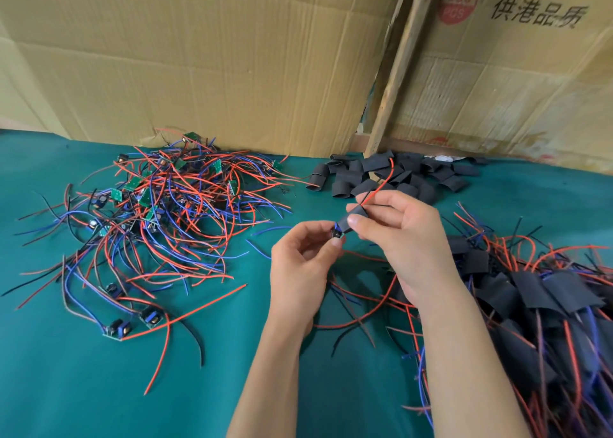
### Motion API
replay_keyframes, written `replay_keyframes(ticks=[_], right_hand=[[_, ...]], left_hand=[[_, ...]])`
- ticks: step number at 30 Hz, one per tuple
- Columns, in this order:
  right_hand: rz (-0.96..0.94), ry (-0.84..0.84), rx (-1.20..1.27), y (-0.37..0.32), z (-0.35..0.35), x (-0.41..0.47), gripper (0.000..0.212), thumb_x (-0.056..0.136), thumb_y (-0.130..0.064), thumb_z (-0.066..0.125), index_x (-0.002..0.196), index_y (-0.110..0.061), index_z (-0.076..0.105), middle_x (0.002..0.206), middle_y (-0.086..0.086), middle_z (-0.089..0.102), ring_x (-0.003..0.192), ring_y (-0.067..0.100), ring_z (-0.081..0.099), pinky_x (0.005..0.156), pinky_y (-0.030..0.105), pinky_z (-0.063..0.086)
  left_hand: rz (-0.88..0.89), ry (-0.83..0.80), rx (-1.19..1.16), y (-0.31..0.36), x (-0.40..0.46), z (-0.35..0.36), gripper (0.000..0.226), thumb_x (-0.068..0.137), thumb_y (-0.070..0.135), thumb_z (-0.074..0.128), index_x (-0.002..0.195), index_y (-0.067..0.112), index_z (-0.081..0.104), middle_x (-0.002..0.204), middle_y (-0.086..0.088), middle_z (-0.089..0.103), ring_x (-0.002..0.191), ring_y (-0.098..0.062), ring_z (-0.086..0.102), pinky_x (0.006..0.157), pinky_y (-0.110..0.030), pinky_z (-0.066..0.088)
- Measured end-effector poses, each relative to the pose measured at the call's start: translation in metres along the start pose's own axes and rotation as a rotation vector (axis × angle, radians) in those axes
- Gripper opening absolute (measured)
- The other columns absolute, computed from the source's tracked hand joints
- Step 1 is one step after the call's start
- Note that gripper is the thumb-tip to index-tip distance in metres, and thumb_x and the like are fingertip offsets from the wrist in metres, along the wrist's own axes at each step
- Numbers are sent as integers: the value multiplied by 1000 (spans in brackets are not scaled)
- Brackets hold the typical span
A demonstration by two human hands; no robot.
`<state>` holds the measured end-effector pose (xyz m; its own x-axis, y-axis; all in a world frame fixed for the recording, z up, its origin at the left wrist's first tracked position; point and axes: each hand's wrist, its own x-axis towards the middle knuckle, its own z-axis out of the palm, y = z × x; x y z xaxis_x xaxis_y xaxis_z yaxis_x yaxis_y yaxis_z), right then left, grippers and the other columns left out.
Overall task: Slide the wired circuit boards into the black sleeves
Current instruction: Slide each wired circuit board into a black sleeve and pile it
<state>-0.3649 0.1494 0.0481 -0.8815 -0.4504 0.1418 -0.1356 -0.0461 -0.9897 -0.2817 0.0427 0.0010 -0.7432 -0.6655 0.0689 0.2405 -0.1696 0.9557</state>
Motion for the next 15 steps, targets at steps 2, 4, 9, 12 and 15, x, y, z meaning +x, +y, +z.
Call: replay_keyframes(ticks=[2,4,9,12,15], right_hand=[[-13,11,7,0,-1,0,25,83,1,78,103,-14,73,93,0,80,82,7,74,73,17,53],[-11,-18,9,-2,-3,-1,25,84,-1,79,104,-14,73,94,1,80,82,8,74,74,17,54],[-7,-30,7,-7,-9,-2,23,86,-2,77,105,-14,73,96,2,80,86,11,75,71,19,54],[35,-19,26,-8,-8,-3,20,88,-3,75,106,-12,72,97,5,80,89,14,74,68,20,54],[90,-70,29,-9,-4,-5,15,90,-6,74,105,-10,74,100,11,79,90,17,72,67,21,54]], left_hand=[[7,-10,-12,0,0,0,22,90,-8,67,94,12,73,90,-3,77,92,-26,74,83,-33,59],[7,-11,-25,-1,1,-1,20,91,-7,65,95,11,74,88,-4,77,88,-20,76,80,-28,60],[14,-77,-19,0,0,-3,18,91,1,69,93,17,78,86,-6,79,82,-17,75,75,-24,57],[24,-109,-32,0,-1,-2,17,90,2,71,91,17,77,84,-4,78,80,-16,74,70,-21,55],[23,-86,-111,0,0,-3,13,88,3,72,95,14,72,79,-2,74,75,-16,70,68,-21,53]])
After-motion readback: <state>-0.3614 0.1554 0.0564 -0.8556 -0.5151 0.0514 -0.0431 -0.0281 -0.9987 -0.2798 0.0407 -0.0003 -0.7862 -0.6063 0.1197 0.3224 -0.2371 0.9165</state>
